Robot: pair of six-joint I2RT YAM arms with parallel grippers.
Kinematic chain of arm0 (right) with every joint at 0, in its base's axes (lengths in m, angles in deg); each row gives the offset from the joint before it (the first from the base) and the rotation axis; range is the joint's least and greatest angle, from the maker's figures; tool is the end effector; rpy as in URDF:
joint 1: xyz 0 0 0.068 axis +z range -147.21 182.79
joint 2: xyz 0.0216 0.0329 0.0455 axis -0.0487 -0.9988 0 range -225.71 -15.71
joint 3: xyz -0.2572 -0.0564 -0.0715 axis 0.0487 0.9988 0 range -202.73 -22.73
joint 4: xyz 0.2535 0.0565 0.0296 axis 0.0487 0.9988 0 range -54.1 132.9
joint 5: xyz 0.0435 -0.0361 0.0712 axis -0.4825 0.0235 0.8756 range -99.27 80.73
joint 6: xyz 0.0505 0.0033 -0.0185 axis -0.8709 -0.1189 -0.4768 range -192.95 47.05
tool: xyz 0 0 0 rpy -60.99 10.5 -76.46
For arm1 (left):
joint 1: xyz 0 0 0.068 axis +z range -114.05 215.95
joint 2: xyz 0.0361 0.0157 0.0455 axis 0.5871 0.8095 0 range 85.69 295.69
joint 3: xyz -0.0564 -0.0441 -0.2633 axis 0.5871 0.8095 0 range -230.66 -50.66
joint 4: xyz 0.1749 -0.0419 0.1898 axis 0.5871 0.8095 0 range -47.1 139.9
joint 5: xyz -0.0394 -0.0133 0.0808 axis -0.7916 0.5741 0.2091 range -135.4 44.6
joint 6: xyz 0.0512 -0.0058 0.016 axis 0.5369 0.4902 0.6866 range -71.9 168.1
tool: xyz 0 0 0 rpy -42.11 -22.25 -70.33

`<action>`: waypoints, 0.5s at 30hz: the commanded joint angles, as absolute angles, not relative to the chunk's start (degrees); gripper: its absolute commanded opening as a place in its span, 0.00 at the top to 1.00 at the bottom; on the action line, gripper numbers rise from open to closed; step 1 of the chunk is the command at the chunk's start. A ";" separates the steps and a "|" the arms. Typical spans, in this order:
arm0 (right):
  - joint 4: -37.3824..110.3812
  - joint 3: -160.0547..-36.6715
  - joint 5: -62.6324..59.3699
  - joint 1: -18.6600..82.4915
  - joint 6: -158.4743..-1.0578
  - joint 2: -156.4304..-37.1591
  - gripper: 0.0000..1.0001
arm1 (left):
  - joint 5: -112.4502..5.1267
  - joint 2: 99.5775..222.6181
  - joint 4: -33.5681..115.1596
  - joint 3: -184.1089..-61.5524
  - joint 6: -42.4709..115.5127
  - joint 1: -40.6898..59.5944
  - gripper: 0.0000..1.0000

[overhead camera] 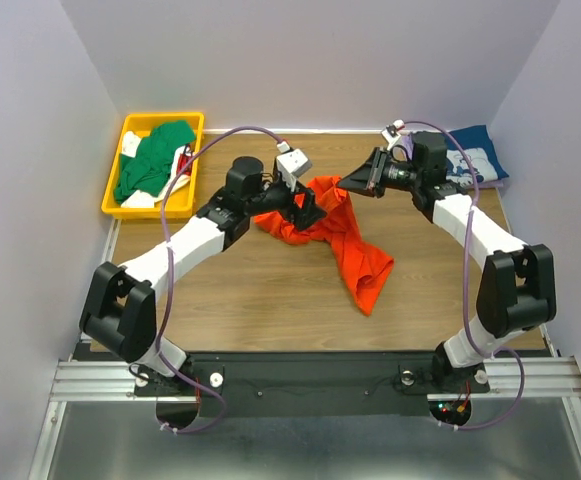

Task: Fold and stack the t-shirts
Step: Flatten the tshirt out

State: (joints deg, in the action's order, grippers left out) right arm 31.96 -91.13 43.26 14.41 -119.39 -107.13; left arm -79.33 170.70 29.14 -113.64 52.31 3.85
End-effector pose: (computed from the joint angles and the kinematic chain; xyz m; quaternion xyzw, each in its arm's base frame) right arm 0.3526 0.1012 0.3056 -0.0265 0.7737 0.5676 0.2800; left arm 0.2851 -0.2024 0.3253 0.4068 0.6278 -0.3650 0.5542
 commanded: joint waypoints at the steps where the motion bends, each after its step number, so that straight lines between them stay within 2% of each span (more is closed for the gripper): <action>1: 25.09 -91.72 38.82 16.14 -128.48 -104.83 0.99 | -69.43 171.03 26.10 -115.17 52.05 0.64 0.02; 7: 25.09 -92.16 35.64 16.59 -136.49 -107.64 0.99 | -53.88 172.61 27.96 -115.88 56.97 -4.99 0.02; 12: 24.83 -93.30 36.43 16.68 -140.44 -108.17 0.99 | -45.85 173.76 26.20 -115.79 58.82 -5.71 0.02; 13: 24.83 -93.39 36.69 16.68 -140.71 -108.00 0.99 | -41.66 174.28 25.24 -115.79 59.95 -5.71 0.05; 15: 24.92 -93.39 37.22 16.94 -141.85 -107.91 0.99 | -40.83 174.64 24.27 -115.88 61.72 -5.71 0.09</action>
